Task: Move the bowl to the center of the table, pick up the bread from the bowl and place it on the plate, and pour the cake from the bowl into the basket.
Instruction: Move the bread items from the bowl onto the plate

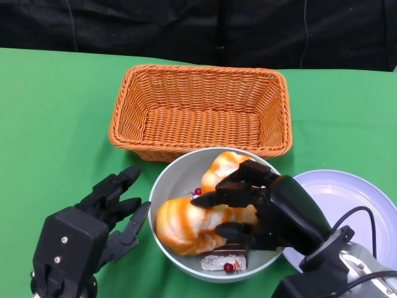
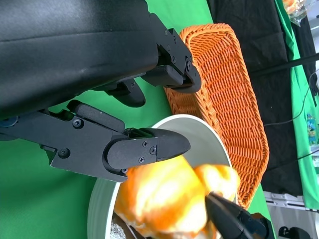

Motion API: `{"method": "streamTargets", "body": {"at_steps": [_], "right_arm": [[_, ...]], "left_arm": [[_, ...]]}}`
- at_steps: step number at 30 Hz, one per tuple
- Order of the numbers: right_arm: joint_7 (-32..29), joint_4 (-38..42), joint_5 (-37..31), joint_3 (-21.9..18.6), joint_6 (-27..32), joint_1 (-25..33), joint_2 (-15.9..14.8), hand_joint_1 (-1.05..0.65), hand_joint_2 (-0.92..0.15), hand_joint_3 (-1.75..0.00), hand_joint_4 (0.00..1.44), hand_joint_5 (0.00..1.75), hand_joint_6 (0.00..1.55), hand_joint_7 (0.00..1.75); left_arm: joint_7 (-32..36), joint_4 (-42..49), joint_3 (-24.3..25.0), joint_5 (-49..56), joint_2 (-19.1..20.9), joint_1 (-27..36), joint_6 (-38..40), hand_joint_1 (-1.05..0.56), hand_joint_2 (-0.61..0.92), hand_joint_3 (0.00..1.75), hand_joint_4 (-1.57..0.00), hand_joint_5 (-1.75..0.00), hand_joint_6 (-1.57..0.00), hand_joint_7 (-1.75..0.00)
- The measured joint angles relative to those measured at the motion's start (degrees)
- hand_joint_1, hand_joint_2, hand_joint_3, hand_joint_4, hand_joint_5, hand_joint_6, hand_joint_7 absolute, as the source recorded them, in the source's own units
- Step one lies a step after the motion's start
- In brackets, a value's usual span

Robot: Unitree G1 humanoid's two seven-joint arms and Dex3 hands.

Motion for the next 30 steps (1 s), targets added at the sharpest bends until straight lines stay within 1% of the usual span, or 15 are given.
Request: {"method": "streamTargets", "body": {"at_steps": [1, 2, 4, 6, 8, 10, 13, 16, 21, 22, 30], "right_arm": [[-0.47, 0.2, 0.24, 0.0, -0.67, -0.05, 0.02, -0.11, -0.22, -1.57, 0.98, 1.7, 1.04, 1.08], [-0.85, 0.38, 0.29, 0.01, -1.22, -0.11, 0.04, -0.12, -0.19, -1.62, 0.98, 1.71, 1.02, 1.16], [-1.26, 0.52, 0.31, 0.02, -1.9, -0.15, 0.12, -0.16, -0.14, -1.72, 0.98, 1.74, 0.94, 1.39], [-1.55, 0.52, 0.41, 0.02, -2.32, -0.14, 0.4, -0.15, -0.12, -1.74, 0.99, 1.74, 0.92, 1.48], [-2.03, 0.52, 0.64, 0.01, -3.01, -0.06, 0.77, -0.14, -0.11, -1.74, 1.0, 1.75, 0.91, 1.52], [-2.86, 0.67, 0.7, -0.01, -4.12, 0.07, 0.99, -0.13, -0.09, -1.75, 1.0, 1.75, 0.91, 1.54], [-4.49, 1.07, 0.68, -0.28, -6.1, 0.37, 1.33, -0.15, -0.1, -1.75, 1.02, 1.75, 0.88, 1.6], [-5.45, 0.83, 0.7, -0.91, -7.36, 0.96, 1.71, -0.16, -0.11, -1.75, 1.02, 1.75, 0.87, 1.62], [-5.16, -2.05, 1.59, -2.12, -7.45, 2.07, 2.13, -0.19, -0.12, -1.75, 0.99, 1.75, 0.86, 1.61], [-4.95, -2.94, 1.65, -2.55, -7.19, 2.32, 2.28, -0.2, -0.12, -1.75, 0.99, 1.75, 0.86, 1.6], [-3.61, -6.28, 4.08, -5.57, -6.85, 2.3, 2.76, -0.18, -0.12, -1.75, 1.0, 1.75, 0.86, 1.59]], "left_arm": [[0.0, 0.0, 0.0, 0.0, 0.0, 0.0, 0.0, -0.55, 0.92, 0.49, -0.29, -0.65, -0.47, -0.07], [-0.01, 0.01, 0.0, 0.0, 0.0, 0.0, 0.0, -0.55, 0.92, 0.49, -0.28, -0.65, -0.47, -0.07], [-0.13, 0.06, 0.05, -0.1, 0.0, 0.0, -0.02, -0.54, 0.92, 0.48, -0.28, -0.66, -0.47, -0.07], [-0.25, 0.29, 0.12, -0.11, 0.0, 0.0, -0.16, -0.55, 0.92, 0.48, -0.28, -0.66, -0.47, -0.07], [-0.63, 0.6, 0.16, -0.12, 0.01, 0.0, -0.49, -0.55, 0.92, 0.47, -0.28, -0.67, -0.47, -0.06], [-1.04, 0.76, 0.21, -0.17, 0.0, 0.0, -0.52, -0.56, 0.92, 0.47, -0.28, -0.68, -0.47, -0.06], [-1.51, 0.79, 0.32, -0.44, 0.01, 0.0, -0.72, -0.55, 0.92, 0.47, -0.28, -0.69, -0.48, -0.06], [-2.53, 0.97, 0.66, -1.82, 0.0, -0.01, -1.94, -0.56, 0.92, 0.46, -0.24, -0.75, -0.48, -0.06], [-3.28, 1.7, 1.07, -2.35, 0.05, -0.02, -2.95, -0.54, 0.92, 0.46, -0.22, -0.78, -0.48, -0.05], [-3.46, 1.79, 1.08, -2.4, 0.05, -0.02, -3.08, -0.54, 0.92, 0.46, -0.21, -0.81, -0.48, -0.05], [-4.6, 2.72, 1.32, -2.5, 0.07, -0.02, -3.62, -0.52, 0.92, 0.48, -0.18, -0.87, -0.48, -0.05]]}}
